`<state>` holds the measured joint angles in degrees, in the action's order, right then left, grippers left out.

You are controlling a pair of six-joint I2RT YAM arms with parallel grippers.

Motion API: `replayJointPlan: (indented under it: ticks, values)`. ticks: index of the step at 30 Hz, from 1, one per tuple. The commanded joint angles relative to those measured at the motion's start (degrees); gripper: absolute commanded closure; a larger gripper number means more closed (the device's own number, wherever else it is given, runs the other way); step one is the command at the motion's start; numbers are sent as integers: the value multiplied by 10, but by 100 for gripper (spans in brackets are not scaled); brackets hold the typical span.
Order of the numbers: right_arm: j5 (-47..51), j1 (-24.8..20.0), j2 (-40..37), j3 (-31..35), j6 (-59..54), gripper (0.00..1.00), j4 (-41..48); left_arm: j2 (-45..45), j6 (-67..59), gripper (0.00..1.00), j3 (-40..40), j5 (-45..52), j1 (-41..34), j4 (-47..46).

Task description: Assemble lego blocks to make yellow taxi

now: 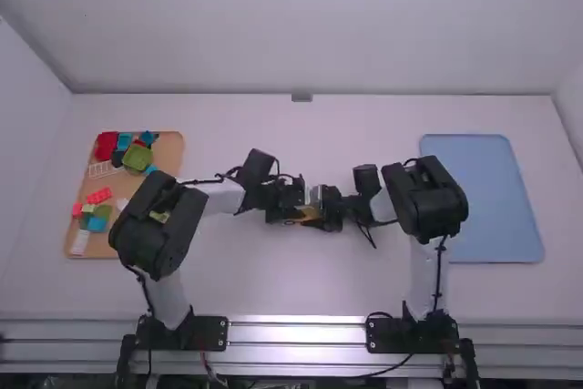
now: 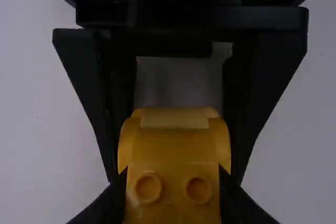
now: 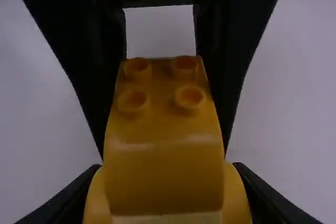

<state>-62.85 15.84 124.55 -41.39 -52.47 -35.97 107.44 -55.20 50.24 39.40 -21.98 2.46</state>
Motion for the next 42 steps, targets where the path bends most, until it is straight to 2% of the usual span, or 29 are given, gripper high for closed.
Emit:
replayJointPlan:
  ticks: [1,2,3,4,11,17,19,22,27,28,32,33,34,37,38,40,41,42]
  values:
    - [3,-5,7,-3,2,43,4,-21,-29,58,-3,37,39,-12]
    - [3,-6,7,-3,2,43,4,-23,-36,54,-3,42,43,-17]
    - [3,-6,7,-3,2,44,4,-28,-58,40,-3,61,53,-27]
    - [3,-5,7,-3,2,43,4,-32,-75,1,-3,87,64,-33]
    - [3,-2,7,-3,2,43,4,-34,-98,1,-3,106,79,-36]
    - [-5,-5,4,-3,34,44,-15,-107,-55,1,-3,94,134,-63]
    - [-4,-4,-10,-3,110,48,-54,-150,4,1,-3,92,176,-63]
    - [-1,-11,-45,-2,151,47,-70,-182,69,1,-3,91,216,-64]
    - [85,-47,-151,-2,234,48,-19,-215,243,1,-3,14,251,-63]
    - [121,-59,-182,-2,246,52,15,-218,296,1,-3,-24,254,-63]
    - [235,-114,-291,-2,252,53,143,-220,444,1,-3,-151,250,-52]
    - [299,-143,-347,-2,252,52,205,-220,501,1,-3,-227,245,-46]
    - [306,-147,-353,-2,253,52,211,-220,506,1,-3,-233,245,-45]
    - [432,-219,-461,-2,261,57,321,-220,575,1,-3,-331,247,-35]
    - [432,-219,-461,-2,261,57,321,-220,575,1,-3,-331,247,-35]
    - [501,-272,-513,-2,288,58,367,-220,571,1,-3,-343,250,-30]
    - [510,-279,-519,-2,289,58,371,-220,570,1,-3,-343,250,-30]
    - [543,-304,-535,-2,304,58,384,-220,571,1,-3,-343,250,-28]
